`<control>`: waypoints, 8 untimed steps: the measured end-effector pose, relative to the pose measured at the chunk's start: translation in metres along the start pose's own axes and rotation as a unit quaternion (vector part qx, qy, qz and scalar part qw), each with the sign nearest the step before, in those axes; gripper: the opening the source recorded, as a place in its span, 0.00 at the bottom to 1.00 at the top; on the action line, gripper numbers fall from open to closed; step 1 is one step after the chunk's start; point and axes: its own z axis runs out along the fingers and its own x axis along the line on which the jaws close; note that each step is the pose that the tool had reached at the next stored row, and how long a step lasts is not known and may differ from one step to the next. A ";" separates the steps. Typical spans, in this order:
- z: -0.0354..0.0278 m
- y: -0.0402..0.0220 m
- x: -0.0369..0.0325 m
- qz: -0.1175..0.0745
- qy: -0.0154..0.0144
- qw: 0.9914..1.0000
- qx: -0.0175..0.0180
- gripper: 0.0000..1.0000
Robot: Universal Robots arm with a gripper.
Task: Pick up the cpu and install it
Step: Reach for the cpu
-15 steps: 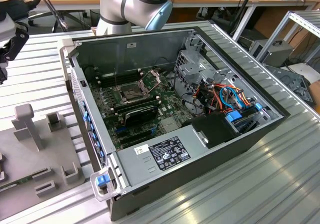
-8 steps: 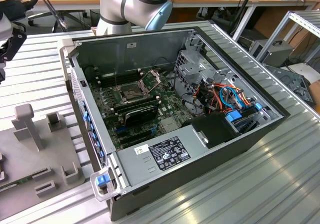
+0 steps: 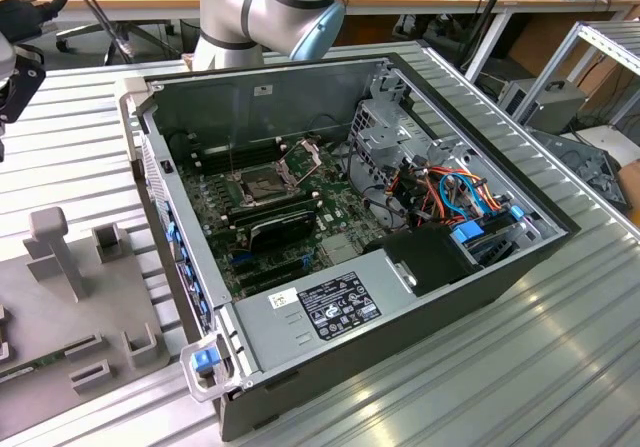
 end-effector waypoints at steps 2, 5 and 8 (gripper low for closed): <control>0.0000 -0.0001 0.0018 0.000 0.000 1.000 0.000 0.11; 0.0001 -0.0003 0.0037 0.000 0.000 1.000 0.000 0.11; 0.0001 -0.0004 0.0056 0.000 0.000 1.000 0.000 0.11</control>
